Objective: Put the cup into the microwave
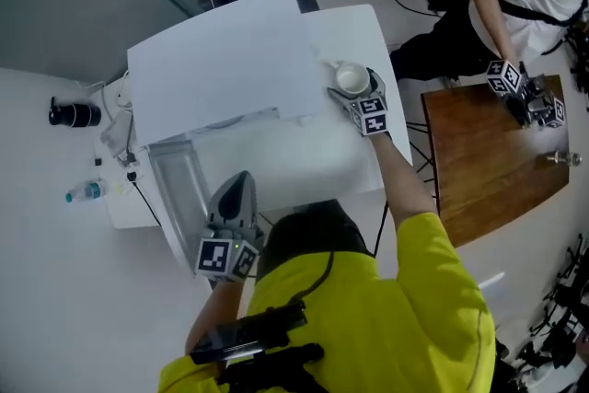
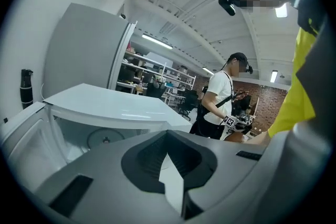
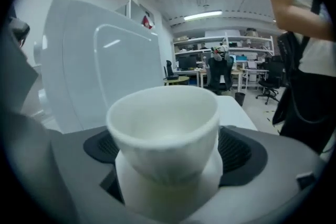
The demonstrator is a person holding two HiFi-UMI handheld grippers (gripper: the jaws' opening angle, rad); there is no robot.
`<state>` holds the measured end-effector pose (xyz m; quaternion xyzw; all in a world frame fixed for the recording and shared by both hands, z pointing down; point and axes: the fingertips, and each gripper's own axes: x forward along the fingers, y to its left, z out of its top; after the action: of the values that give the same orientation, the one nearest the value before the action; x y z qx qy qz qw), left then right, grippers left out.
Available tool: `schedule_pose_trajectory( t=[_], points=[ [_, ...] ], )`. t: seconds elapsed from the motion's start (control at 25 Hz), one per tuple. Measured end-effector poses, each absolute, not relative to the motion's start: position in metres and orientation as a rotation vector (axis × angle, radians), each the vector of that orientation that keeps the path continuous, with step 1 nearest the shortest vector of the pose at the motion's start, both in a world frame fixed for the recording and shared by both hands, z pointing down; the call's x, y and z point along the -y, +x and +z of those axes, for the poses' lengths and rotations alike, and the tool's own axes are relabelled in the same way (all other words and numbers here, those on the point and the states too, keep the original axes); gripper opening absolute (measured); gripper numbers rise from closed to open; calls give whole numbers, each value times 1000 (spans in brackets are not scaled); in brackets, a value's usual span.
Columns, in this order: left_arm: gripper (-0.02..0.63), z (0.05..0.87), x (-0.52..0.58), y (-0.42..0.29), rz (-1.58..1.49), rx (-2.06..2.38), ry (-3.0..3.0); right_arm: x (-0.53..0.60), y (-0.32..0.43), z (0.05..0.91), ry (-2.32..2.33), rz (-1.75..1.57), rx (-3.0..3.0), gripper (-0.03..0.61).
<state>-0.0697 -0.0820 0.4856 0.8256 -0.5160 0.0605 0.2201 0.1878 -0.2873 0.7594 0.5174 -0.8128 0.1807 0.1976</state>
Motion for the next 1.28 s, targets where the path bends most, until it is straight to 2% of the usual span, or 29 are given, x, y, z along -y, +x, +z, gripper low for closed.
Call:
schedule_pose_trajectory(
  t=[0.04,0.08,0.12,0.4,0.64,0.76,0.88,1.12,1.28],
  points=[
    [-3,486,84,-71,162,1446,2271,295,183,762,1422,487,2284,565],
    [-3,489,83,-74,165,1457,2252,300,180,763,1408,468,2291,513],
    [-3,494,82,-77,174,1462,2234,304,178,763,1404,456,2292,489],
    [-3,505,80,-94,183,1552,2185,263,192,732,1441,441,2298,486],
    [-3,512,67,-107,100,1595,2128,104,176,698,1259,551,2322,486],
    [-3,507,52,-125,48,1593,2107,29,115,694,1052,647,2348,486],
    [-3,508,33,-144,57,1594,2084,9,32,686,858,642,2433,486],
    [-3,494,12,-184,41,1616,2070,125,-147,657,806,354,2646,486],
    [-3,480,1,-197,35,1592,2079,195,-201,681,866,298,2610,485]
  ],
)
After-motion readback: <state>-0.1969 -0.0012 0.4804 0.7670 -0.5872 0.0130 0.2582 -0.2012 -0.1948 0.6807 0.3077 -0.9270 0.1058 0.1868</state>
